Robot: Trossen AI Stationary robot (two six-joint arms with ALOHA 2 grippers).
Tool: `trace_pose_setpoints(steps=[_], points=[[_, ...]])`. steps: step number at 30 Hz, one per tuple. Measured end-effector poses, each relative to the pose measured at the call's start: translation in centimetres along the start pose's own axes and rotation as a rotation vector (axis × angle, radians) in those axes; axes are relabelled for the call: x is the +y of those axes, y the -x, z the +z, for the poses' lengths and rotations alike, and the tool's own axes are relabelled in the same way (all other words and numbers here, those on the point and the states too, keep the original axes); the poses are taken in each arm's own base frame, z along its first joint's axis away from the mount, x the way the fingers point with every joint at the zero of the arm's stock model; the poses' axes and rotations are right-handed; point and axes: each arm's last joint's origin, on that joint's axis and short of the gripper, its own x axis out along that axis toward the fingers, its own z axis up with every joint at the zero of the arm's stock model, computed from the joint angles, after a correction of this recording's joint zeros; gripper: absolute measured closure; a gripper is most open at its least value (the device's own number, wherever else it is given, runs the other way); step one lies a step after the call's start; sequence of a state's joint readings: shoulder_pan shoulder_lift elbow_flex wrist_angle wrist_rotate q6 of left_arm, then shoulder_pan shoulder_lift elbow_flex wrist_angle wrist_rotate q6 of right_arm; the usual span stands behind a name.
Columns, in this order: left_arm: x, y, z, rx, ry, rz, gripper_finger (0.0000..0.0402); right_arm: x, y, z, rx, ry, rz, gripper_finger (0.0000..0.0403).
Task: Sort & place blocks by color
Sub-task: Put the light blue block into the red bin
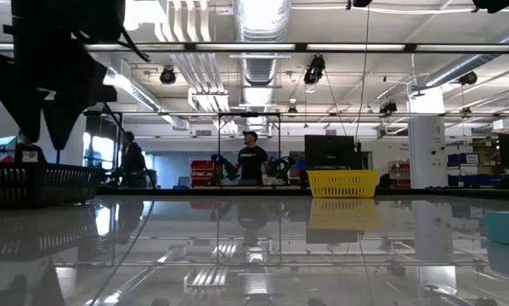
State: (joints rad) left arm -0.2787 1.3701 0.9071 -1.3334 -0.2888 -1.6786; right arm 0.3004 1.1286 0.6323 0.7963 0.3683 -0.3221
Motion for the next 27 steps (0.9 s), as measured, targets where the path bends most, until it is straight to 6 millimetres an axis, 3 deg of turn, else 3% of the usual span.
trace_pose_setpoints(steps=[8,14,20,27], points=[[-1.5,2.8,-0.7,-0.227,-0.092,-0.214,0.0203,0.2,0.0,-0.7,0.067,-0.055,0.02,0.0188],[-3.3,4.7,-2.1,-0.457,-0.207,-0.451,0.0203,0.9,-0.1,-1.6,0.274,-0.112,0.078,0.0188],[-4.9,6.0,-2.6,-0.604,-0.319,-0.586,0.0203,2.4,0.3,-0.5,0.513,-0.115,0.169,0.0188],[-5.7,7.1,-2.5,-0.761,-0.398,-0.611,0.0203,4.3,1.6,1.3,0.645,-0.169,0.244,0.0189]])
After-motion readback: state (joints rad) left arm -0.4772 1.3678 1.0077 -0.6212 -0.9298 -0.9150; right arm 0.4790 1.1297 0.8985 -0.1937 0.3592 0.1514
